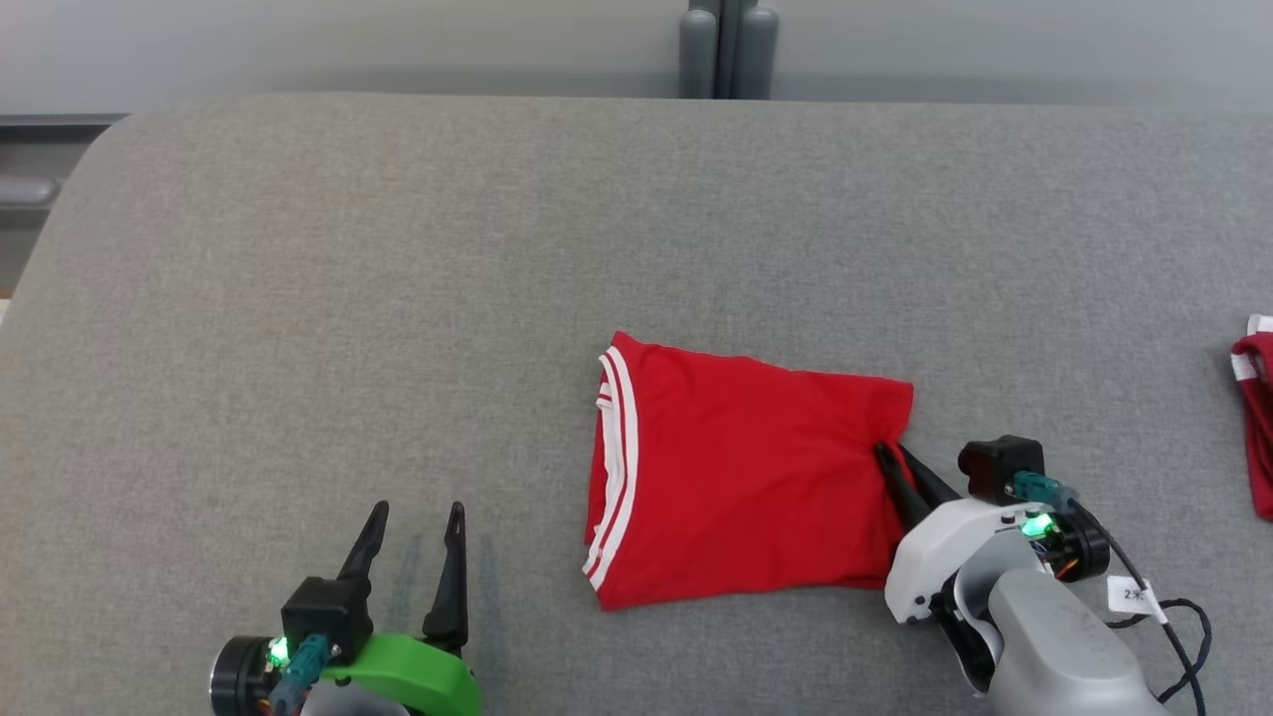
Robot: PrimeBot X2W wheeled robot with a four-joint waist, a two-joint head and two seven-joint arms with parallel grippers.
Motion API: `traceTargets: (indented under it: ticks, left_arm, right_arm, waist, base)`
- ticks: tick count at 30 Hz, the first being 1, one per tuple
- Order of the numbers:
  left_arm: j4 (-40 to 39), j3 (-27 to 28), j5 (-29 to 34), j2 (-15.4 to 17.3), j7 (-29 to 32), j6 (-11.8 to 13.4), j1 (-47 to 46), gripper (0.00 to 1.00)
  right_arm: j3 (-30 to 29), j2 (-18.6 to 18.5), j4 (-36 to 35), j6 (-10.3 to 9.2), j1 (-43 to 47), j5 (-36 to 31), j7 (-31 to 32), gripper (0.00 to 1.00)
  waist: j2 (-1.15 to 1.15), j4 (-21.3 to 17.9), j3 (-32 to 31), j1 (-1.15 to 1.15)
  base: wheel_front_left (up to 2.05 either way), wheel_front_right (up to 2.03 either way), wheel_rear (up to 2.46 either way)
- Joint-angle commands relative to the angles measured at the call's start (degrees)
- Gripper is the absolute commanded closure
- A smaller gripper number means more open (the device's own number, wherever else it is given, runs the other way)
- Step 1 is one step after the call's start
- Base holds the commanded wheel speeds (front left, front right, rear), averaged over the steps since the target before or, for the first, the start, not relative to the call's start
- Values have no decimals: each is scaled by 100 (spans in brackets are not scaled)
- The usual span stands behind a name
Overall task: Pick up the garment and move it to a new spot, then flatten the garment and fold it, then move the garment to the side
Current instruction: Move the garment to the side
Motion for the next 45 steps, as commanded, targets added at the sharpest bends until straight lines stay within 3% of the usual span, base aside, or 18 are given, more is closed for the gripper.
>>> traceTargets:
  ticks: [1, 12, 20, 22, 28, 35, 39, 45]
  left_arm:
    - [-11, 24, 28, 20, 0, -7, 81, 0]
    - [-43, -170, 51, 20, 1, -111, -38, 0]
    - [-114, -289, 48, 22, 1, -141, -31, 0]
    - [-108, -312, 77, 22, 0, -153, -42, 0]
    - [-113, -290, 242, 24, 1, -193, -158, 0]
    - [-139, -150, 444, 106, 1, -240, -350, 0]
    - [-160, -102, 487, 192, 1, -259, -466, 0]
    - [-150, -218, 469, 303, 0, -266, -626, 0]
  right_arm:
    - [-179, -119, 35, -63, 273, -80, 115, 100]
    - [-498, -86, -667, -48, 678, -172, 82, 100]
    - [-275, -71, -950, -39, 876, 101, 68, 100]
    - [-248, -68, -1014, -38, 887, 117, 68, 100]
    - [-94, -61, -1309, -38, 601, 90, 67, 100]
    - [181, -60, -1353, -38, -589, -196, 67, 100]
    - [-175, -92, -984, -38, -1564, -652, 118, 100]
    - [-1320, -699, -245, -38, -2494, -1898, 318, 100]
  waist:
    - [0, -497, -139, 0]
    - [0, -2251, -233, 0]
    - [0, -3479, -170, 0]
    - [0, -3624, -126, 0]
    - [0, -3866, 143, 0]
    - [0, -3676, 571, 0]
    - [0, -3514, 806, 0]
    - [0, -3191, 1037, 0]
  base:
    - [0, 0, 0]
    - [0, 0, 0]
    - [0, 0, 0]
    - [0, 0, 0]
    - [0, 0, 0]
    - [0, 0, 0]
    - [0, 0, 0]
    - [0, 0, 0]
